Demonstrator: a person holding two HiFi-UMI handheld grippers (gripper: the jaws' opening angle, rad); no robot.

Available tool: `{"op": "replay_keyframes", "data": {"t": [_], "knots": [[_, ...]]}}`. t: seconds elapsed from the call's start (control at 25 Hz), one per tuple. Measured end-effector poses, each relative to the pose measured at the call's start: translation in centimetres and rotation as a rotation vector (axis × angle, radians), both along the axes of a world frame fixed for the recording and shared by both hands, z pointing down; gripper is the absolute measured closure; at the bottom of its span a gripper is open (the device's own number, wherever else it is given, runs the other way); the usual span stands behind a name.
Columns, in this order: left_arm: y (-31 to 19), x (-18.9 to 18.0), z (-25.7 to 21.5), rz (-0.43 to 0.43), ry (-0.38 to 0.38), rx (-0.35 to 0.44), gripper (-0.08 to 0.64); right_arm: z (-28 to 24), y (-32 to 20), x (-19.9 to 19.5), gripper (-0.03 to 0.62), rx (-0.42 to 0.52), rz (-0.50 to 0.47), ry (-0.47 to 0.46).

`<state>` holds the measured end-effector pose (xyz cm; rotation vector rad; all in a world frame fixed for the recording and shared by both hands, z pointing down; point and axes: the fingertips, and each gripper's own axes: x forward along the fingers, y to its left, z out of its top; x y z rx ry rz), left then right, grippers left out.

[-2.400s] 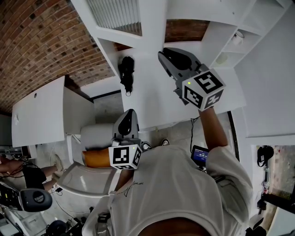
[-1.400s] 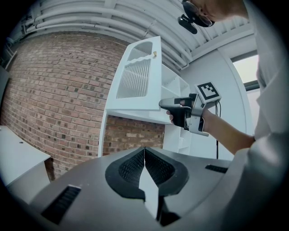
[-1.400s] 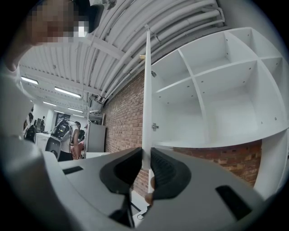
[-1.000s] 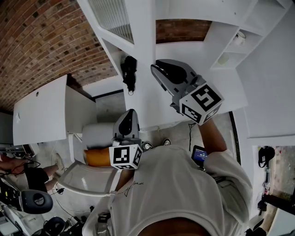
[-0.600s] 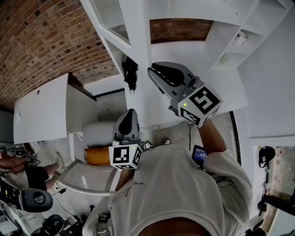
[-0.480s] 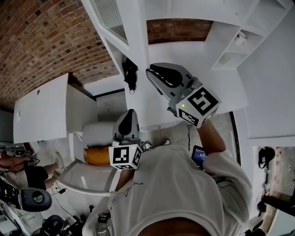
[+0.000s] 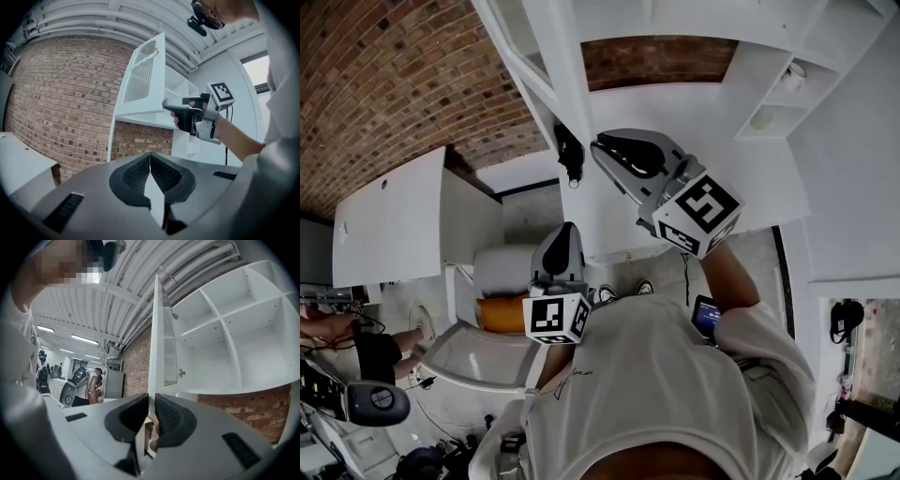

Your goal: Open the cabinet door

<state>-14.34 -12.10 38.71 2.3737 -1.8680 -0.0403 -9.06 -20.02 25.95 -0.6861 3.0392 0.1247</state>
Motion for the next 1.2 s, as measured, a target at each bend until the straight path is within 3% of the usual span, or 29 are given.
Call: {"op": "replay_keyframes", "data": {"t": [1.2], "knots": [[1.5, -3.2, 0.2, -0.084, 0.011, -0.004, 0.545, -0.2, 4.1, -6.7, 0.549, 0.024, -0.197, -0.013]]}}
